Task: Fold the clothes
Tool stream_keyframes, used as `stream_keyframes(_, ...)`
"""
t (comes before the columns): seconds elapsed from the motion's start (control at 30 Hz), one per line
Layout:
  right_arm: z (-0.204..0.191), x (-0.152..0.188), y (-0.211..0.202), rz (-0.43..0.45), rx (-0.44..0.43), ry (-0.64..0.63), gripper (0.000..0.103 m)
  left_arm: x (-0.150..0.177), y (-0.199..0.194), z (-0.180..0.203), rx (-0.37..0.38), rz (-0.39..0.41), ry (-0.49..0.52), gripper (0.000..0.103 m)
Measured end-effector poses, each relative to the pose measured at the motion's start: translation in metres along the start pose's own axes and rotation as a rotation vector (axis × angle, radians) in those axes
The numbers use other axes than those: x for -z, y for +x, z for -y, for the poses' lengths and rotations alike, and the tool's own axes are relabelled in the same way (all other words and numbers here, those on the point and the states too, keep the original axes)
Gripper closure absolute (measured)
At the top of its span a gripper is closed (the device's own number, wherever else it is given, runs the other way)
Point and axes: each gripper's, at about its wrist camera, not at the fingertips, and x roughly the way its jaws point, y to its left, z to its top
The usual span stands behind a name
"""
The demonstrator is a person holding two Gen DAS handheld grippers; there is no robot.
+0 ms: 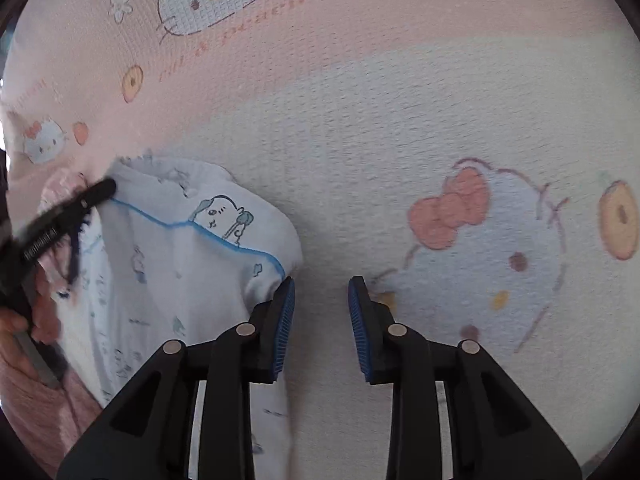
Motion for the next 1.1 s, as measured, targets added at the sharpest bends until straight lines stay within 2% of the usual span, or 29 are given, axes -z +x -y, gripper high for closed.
stream_keyframes(0.07, -0.019, 0.001, -0.006, 0.049, -0.056, -0.097, 0.075, 0.003, -0.001, -0.001, 0.010, 0.001, -0.008, 0.096)
stream_keyframes(0.13, -0.051, 0.003, -0.008, 0.025, -0.061, -0.287, 0.075, 0.007, -0.001, -0.005, 0.011, -0.004, -0.020, 0.096)
stream_keyframes(0.23, -0.068, 0.029, 0.008, -0.102, -0.013, -0.424, 0.076, 0.015, -0.004, -0.010, 0.013, -0.013, -0.036, 0.096)
stream_keyframes(0.3, -0.057, 0.030, 0.018, -0.139, 0.036, -0.364, 0.075, 0.021, -0.005, -0.012, 0.013, -0.018, -0.035, 0.096)
stream_keyframes(0.33, -0.049, 0.029, 0.015, -0.143, 0.024, -0.319, 0.075, 0.023, -0.006, -0.013, 0.012, -0.020, -0.034, 0.096)
stream_keyframes(0.43, -0.038, 0.024, -0.013, -0.081, -0.077, -0.268, 0.075, 0.029, -0.004, -0.015, 0.014, -0.028, -0.038, 0.096)
stream_keyframes(0.53, -0.030, 0.000, -0.003, -0.080, -0.091, -0.112, 0.072, 0.031, 0.001, -0.014, 0.015, -0.036, -0.051, 0.096)
stream_keyframes(0.57, -0.023, -0.008, 0.010, -0.107, -0.112, -0.045, 0.071, 0.031, 0.002, -0.014, 0.015, -0.035, -0.054, 0.096)
stream_keyframes(0.77, -0.101, -0.006, 0.013, 0.013, -0.108, -0.339, 0.071, 0.032, -0.002, -0.015, 0.033, -0.016, -0.065, 0.096)
stream_keyframes(0.8, -0.121, 0.001, 0.014, -0.013, -0.139, -0.422, 0.071, 0.033, -0.002, -0.016, 0.034, -0.019, -0.066, 0.096)
stream_keyframes(0.9, -0.144, 0.026, 0.028, -0.160, -0.135, -0.547, 0.071, 0.036, -0.002, -0.021, 0.038, -0.028, -0.071, 0.096)
stream_keyframes(0.97, -0.141, 0.037, 0.038, -0.213, -0.096, -0.548, 0.071, 0.039, -0.004, -0.022, 0.044, -0.025, -0.071, 0.096)
stream_keyframes(1.1, -0.114, 0.018, 0.031, -0.140, -0.144, -0.339, 0.070, 0.044, -0.007, -0.024, 0.055, -0.020, -0.073, 0.096)
